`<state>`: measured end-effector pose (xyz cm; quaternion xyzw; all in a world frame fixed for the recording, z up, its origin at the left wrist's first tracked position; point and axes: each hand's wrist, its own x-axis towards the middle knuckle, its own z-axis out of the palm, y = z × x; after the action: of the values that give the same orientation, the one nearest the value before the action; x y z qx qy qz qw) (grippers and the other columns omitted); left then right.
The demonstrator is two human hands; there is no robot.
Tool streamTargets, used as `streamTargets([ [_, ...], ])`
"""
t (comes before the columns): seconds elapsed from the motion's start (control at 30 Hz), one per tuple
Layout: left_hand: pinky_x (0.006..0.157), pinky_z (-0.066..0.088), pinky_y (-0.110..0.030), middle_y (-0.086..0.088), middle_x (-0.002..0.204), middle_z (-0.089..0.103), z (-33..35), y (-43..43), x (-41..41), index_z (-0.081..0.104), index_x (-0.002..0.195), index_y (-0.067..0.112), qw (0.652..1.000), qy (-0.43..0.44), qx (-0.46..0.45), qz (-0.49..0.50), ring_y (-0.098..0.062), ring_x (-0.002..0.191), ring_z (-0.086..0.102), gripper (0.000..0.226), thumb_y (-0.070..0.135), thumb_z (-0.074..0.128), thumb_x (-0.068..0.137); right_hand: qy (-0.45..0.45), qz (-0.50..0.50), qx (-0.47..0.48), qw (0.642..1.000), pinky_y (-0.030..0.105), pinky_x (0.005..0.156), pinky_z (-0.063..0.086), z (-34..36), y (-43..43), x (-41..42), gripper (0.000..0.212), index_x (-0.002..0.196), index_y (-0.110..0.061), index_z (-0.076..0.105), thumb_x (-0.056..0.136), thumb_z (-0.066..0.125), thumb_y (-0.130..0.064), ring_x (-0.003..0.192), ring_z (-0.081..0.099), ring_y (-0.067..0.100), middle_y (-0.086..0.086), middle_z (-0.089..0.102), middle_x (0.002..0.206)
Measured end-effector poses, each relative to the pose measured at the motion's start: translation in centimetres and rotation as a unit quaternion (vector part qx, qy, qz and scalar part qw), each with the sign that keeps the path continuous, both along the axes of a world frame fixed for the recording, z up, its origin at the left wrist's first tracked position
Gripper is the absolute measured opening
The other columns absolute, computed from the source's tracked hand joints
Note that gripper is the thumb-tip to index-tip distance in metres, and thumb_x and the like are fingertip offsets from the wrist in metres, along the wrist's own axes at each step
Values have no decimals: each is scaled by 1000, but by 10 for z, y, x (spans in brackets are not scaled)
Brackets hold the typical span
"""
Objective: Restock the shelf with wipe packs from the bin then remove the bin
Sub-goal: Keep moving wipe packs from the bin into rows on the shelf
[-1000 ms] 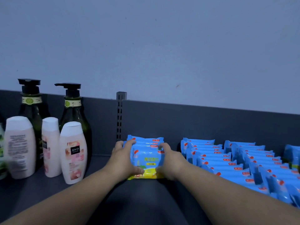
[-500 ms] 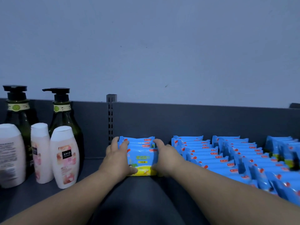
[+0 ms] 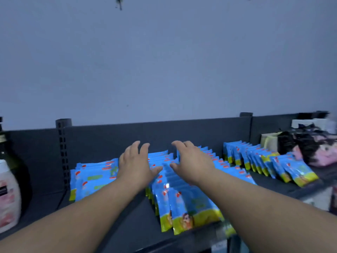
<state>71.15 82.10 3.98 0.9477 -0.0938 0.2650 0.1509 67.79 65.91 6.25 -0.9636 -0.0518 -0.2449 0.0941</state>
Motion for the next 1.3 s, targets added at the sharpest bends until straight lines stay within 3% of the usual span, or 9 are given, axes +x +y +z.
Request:
streamTargets([
  [0.2,118,13,-43,-4,157,15,-10,-145,-64,21,149,25,995,-16,31,-95,-22,145,13,79,66,46,85,-24,-126,-39,991,43,105,37,-21,-137,-87,60,140,-30,37,87,53,-55,128,43,24,0,45,136],
  [0.33,117,15,-44,-3,157,16,-30,-242,-121,20,148,27,986,-5,44,-162,-23,145,13,78,66,44,86,-4,-208,-47,977,43,110,27,-39,-230,-165,59,141,-32,35,89,49,-57,136,33,23,2,36,147],
  [0.77,118,10,-45,-3,157,12,-99,-477,-280,16,149,27,934,75,86,-338,-24,145,8,75,66,40,89,110,-399,20,910,46,116,19,-110,-432,-386,63,147,-33,25,93,43,-58,143,20,23,0,24,155],
  [1.03,119,2,-44,-4,159,6,-159,-555,-283,11,151,26,906,155,115,-377,-24,146,2,74,61,38,92,175,-442,51,878,46,116,19,-169,-497,-403,63,148,-31,24,94,41,-57,143,21,23,1,24,156],
  [1.3,119,8,-43,-3,159,8,-216,-651,-197,11,151,24,892,186,122,-392,-23,146,6,73,62,35,93,243,-463,79,848,47,118,17,-226,-595,-332,62,150,-30,22,95,40,-55,144,19,23,1,22,157],
])
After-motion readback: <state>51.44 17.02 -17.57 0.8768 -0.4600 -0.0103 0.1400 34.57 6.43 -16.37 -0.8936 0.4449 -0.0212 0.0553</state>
